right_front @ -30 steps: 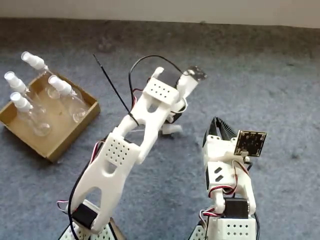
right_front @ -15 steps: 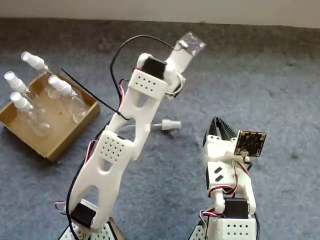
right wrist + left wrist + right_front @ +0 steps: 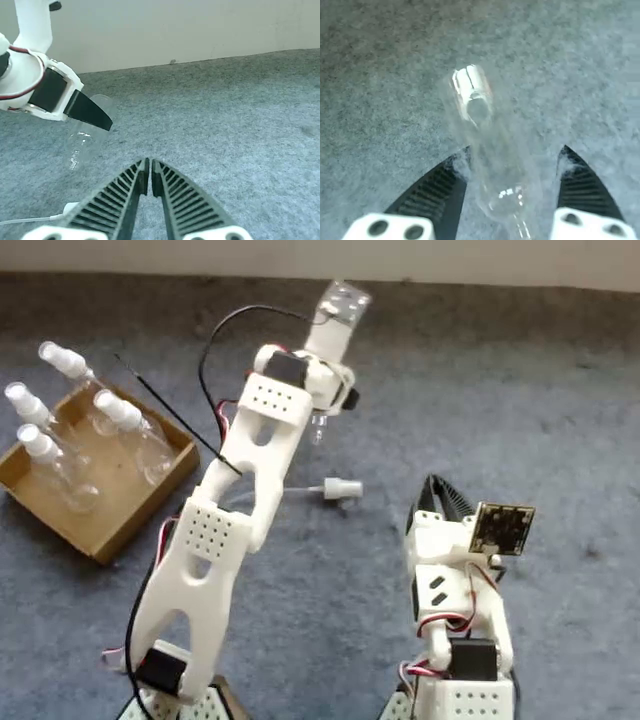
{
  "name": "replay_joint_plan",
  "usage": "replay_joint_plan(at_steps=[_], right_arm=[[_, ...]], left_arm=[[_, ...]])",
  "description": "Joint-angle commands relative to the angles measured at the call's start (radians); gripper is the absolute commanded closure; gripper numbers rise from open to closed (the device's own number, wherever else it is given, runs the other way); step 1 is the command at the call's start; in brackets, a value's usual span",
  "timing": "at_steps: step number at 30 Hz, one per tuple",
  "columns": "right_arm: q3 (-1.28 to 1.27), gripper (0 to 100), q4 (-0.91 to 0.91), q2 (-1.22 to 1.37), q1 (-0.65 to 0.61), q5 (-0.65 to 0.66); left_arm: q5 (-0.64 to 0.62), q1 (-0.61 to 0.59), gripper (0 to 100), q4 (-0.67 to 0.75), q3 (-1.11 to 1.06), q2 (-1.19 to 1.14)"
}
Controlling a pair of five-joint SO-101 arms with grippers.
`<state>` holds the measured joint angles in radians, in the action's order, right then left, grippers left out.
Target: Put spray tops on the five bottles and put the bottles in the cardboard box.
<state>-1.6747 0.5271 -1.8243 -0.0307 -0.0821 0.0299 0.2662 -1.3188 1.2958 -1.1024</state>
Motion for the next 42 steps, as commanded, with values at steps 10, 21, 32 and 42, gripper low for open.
replay_joint_plan(at_steps=[10,21,32,42], right_arm=[[-0.111,98.4,-0.025,-0.013,-0.01,0.0],[-0.111,98.4,-0.025,-0.013,-0.01,0.0],[-0.111,98.4,-0.025,-0.013,-0.01,0.0],[-0.111,98.4,-0.025,-0.013,-0.01,0.0]], left_arm=[[-0.044,-0.021,76,0.127,-0.05,0.019],[-0.044,-0.021,76,0.135,-0.18,0.021],[-0.048,-0.021,76,0.129,-0.185,0.019],[-0.044,-0.021,99,0.129,-0.186,0.021]])
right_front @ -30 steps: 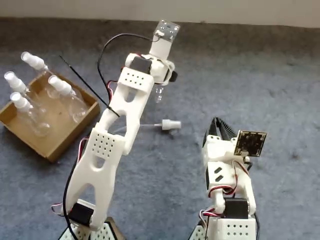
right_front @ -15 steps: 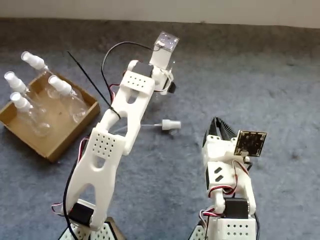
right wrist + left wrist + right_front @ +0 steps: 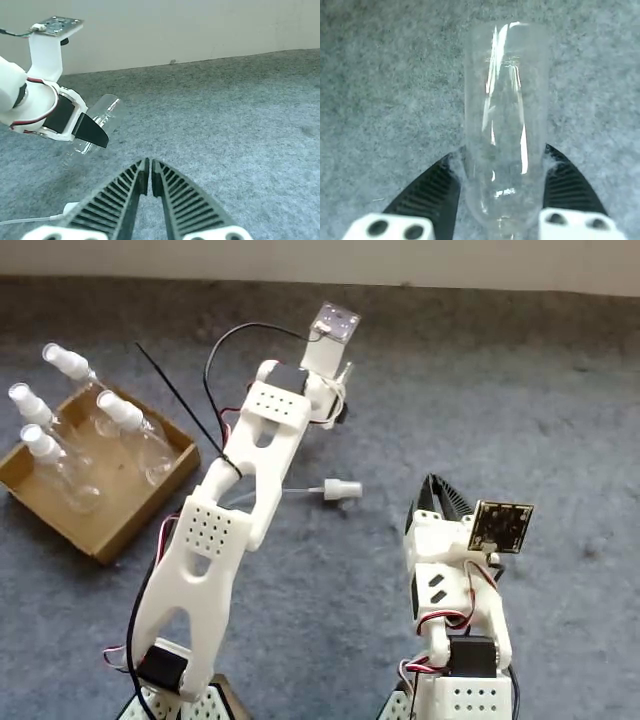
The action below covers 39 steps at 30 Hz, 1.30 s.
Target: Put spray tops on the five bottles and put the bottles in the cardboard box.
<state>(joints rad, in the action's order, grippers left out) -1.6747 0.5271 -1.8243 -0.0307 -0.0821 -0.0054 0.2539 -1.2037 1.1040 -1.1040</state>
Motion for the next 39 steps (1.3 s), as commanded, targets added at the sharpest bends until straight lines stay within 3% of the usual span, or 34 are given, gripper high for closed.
replay_joint_plan(at_steps=[1,9,21,33,39], right_arm=[[-0.111,98.4,-0.025,-0.013,-0.01,0.0],[-0.111,98.4,-0.025,-0.013,-0.01,0.0],[-0.111,98.4,-0.025,-0.013,-0.01,0.0],[-0.111,98.4,-0.025,-0.013,-0.01,0.0],[-0.111,98.4,-0.025,-0.013,-0.01,0.0]], left_arm=[[-0.009,-0.008,99,0.012,0.005,0.022],[-0.009,0.004,98,-0.129,0.067,0.038],[-0.009,0.025,98,-0.563,0.49,0.044],[-0.009,0.025,98,-0.578,0.556,0.091],[0.098,0.042,98,-0.578,0.476,0.234]])
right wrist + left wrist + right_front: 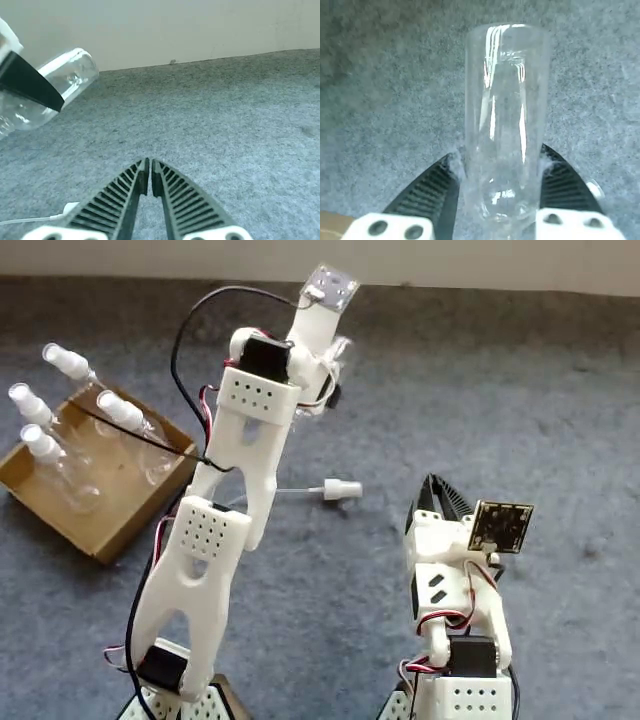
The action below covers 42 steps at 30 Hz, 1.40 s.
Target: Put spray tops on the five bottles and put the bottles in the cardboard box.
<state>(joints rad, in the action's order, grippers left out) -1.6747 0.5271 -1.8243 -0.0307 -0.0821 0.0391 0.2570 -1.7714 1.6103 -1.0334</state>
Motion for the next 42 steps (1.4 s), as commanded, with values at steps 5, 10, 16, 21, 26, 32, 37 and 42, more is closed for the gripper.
replay_joint_plan(at_steps=[5,10,16,21,26,32,37,42], right_arm=[[-0.111,98.4,-0.025,-0.013,-0.01,0.0],[-0.111,98.4,-0.025,-0.013,-0.01,0.0],[-0.111,98.4,-0.025,-0.013,-0.01,0.0],[-0.111,98.4,-0.025,-0.013,-0.01,0.0],[-0.111,98.4,-0.025,-0.013,-0.01,0.0],[-0.111,98.4,-0.025,-0.013,-0.01,0.0],[-0.111,98.4,-0.025,-0.013,-0.01,0.0],[-0.111,98.4,-0.025,-0.013,-0.01,0.0]], left_arm=[[0.058,0.058,98,-0.009,-0.329,0.334],[0.12,0.051,98,-0.006,-0.622,0.53],[0.367,0.047,98,-0.005,-0.937,0.719],[0.497,0.045,98,-0.005,-1.198,0.839],[0.675,0.035,98,-0.003,-1.389,0.911],[0.801,-0.036,98,0.103,-1.552,0.923],[0.936,-0.077,98,0.255,-1.713,0.924],[1.094,-0.079,98,0.413,-1.845,0.917]])
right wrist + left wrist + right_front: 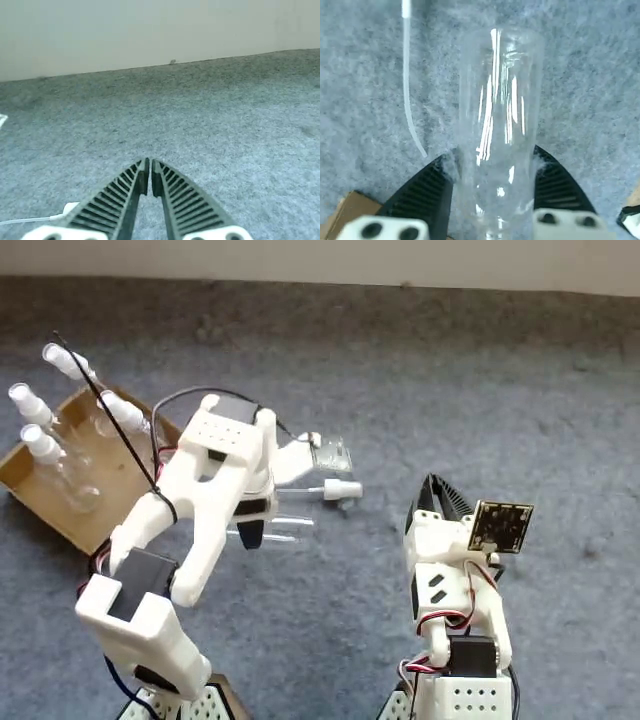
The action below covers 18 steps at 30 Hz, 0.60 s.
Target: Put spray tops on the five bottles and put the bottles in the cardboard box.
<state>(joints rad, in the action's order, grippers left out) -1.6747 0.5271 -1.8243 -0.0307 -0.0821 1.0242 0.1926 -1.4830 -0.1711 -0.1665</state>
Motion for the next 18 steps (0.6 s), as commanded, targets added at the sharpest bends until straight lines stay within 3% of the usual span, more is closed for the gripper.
replay_joint_plan(at_steps=[1,9,18], right_arm=[[-0.111,98.4,-0.025,-0.013,-0.01,0.0],[-0.111,98.4,-0.025,-0.013,-0.01,0.0],[-0.111,98.4,-0.025,-0.013,-0.012,0.0]], left_arm=[[0.13,-0.015,98,0.152,-0.088,0.05],[0.222,-0.021,97,0.272,-0.203,0.048],[0.219,-0.042,77,0.264,-0.189,0.059]])
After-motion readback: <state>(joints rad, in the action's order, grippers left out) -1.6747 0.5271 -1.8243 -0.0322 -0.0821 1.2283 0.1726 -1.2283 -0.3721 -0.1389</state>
